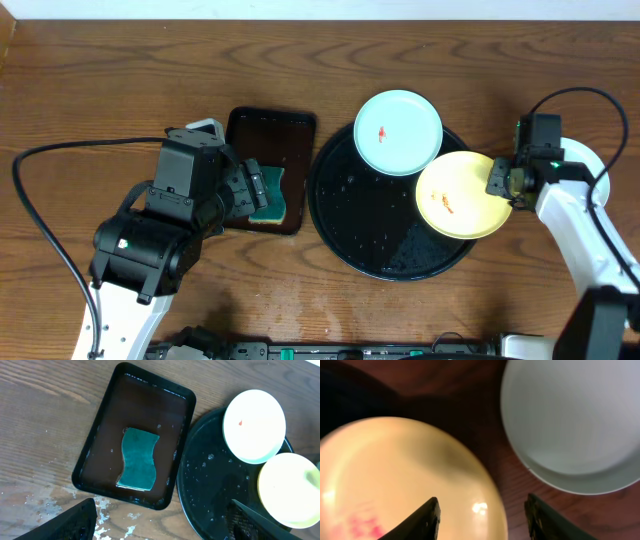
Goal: Clean dirty plates on tray and stack at the side
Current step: 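Grasp the yellow plate rim with right gripper and drag it to tray center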
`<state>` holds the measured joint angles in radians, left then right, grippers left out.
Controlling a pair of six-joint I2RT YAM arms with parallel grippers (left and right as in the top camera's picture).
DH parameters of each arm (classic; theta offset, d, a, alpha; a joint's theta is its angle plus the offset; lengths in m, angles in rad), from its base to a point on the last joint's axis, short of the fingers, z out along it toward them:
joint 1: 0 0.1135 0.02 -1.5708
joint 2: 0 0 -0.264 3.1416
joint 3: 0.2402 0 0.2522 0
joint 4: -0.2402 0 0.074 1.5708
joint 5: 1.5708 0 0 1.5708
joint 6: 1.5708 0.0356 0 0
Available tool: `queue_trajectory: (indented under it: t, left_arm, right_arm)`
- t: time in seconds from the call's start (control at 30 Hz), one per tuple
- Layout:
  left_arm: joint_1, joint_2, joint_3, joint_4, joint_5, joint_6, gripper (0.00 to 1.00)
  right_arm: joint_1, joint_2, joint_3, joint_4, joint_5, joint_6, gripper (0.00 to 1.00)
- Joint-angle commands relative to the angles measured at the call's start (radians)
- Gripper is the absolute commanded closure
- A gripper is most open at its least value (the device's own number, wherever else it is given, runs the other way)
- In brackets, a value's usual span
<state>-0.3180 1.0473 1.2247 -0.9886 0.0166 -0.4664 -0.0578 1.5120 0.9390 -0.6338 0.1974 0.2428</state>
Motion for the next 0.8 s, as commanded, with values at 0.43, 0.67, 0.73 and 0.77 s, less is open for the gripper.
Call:
queue_trajectory:
  t: [0.43,0.67,0.73,0.77]
  left_arm:
    - [0.003,-0.001,0.020,-0.002,-0.005,0.010,0.17]
    - [0.003,-0.001,0.020,-0.002,-0.005,0.010,0.17]
    - [0.003,-0.001,0.020,-0.002,-0.005,0.010,0.17]
    - [0.003,-0.001,0.020,-0.002,-0.005,0.010,0.17]
  right_arm:
    - [-0.017,-0.027,-0.013,-0.133,-0.039,-0.013,0.99]
    - [0.051,-0.200,-0.013,-0.182,-0.286,-0.085,0.99]
    - [0.094,-0.218,-0.013,-0.182,-0.338,-0.095,0.99]
    - [0.119,-0.218,-0.013,-0.183,-0.351,-0.095,0.99]
